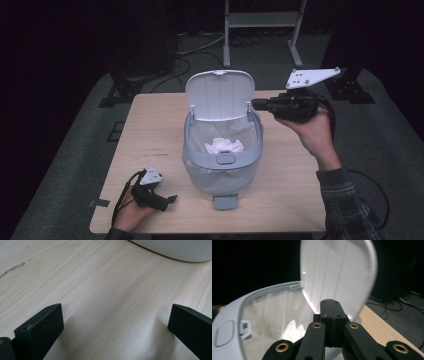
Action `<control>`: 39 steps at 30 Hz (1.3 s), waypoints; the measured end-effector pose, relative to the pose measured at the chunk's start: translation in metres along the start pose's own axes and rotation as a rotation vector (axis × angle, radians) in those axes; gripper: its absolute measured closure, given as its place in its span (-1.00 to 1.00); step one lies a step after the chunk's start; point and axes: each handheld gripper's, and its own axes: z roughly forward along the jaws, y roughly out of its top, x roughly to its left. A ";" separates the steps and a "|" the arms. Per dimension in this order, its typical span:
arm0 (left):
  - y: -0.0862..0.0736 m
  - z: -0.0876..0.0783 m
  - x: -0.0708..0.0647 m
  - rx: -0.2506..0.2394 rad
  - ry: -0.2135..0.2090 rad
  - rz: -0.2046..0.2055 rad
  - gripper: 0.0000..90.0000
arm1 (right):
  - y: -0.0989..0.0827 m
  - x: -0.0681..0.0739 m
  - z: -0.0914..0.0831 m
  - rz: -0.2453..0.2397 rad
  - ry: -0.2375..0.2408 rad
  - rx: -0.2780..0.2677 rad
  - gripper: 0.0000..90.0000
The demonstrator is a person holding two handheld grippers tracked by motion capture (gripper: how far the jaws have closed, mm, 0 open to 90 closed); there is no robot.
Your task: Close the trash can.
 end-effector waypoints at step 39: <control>0.000 0.000 0.000 -0.001 0.000 0.000 -1.00 | 0.014 -0.055 0.035 0.086 -0.080 -0.026 1.00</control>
